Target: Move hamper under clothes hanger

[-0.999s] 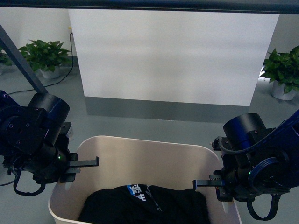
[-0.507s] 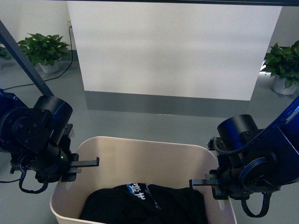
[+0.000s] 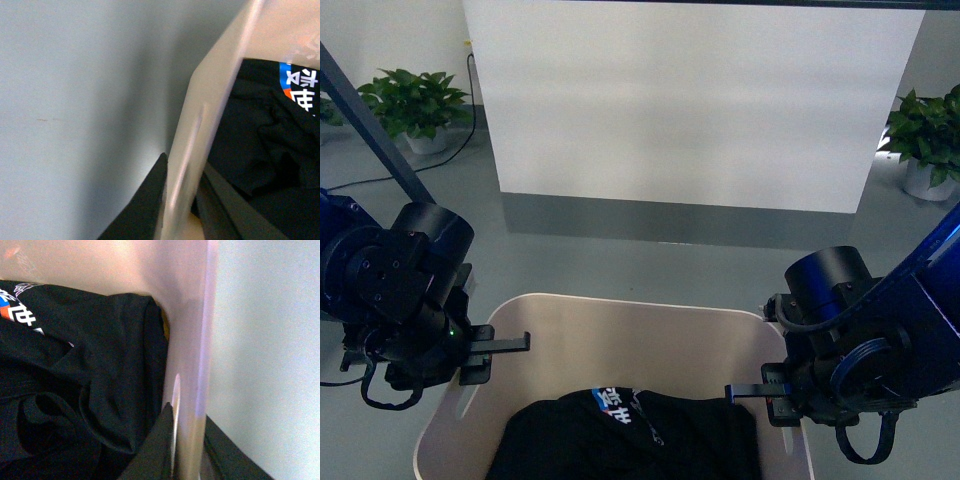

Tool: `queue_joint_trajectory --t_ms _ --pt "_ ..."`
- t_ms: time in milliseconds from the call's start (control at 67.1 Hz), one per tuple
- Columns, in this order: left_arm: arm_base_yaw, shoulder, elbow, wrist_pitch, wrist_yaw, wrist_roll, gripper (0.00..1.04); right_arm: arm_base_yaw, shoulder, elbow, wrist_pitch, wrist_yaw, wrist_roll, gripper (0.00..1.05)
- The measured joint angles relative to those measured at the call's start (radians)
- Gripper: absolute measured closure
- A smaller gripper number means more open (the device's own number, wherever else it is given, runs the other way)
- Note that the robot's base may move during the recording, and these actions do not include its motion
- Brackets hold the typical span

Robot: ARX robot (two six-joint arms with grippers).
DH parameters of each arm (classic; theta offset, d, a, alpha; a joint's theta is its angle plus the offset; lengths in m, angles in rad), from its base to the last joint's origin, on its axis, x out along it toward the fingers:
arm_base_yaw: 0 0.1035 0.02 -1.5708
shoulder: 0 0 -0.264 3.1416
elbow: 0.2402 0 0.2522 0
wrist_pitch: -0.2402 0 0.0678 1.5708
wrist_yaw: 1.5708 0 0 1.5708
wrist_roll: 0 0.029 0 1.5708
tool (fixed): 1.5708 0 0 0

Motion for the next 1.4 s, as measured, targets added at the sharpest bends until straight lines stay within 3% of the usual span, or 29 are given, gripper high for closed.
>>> queue_joint_trajectory --t_ms 373,492,522,701,1253,1402 --pt "0.005 -0.074 0.011 -0.016 -0.001 -0.005 0.28 -0.021 -0.064 -0.01 0.004 -0.003 -0.004 0.34" --pt "-0.007 -0.178 0.014 -0.022 0.02 -0.002 0.05 -0.027 -0.166 -0.026 -0.001 -0.029 -0.002 0.1" --pt "-0.013 -0.212 0.014 -0.023 0.035 -0.002 0.07 -0.029 -0.197 -0.031 -0.006 -0.036 0.001 0.06" --pt "-0.031 -0.334 0.011 -0.016 0.068 0.0 0.07 -0.036 -0.328 -0.061 -0.021 -0.061 -0.002 0.08" --pt "-0.053 -0.827 -0.167 0.226 0.02 0.18 0.07 -0.075 -0.884 -0.188 0.064 -0.046 -0.056 0.08" --pt "-0.069 -1.032 -0.324 0.368 -0.009 0.188 0.26 -0.061 -1.07 -0.262 0.146 0.013 -0.094 0.11"
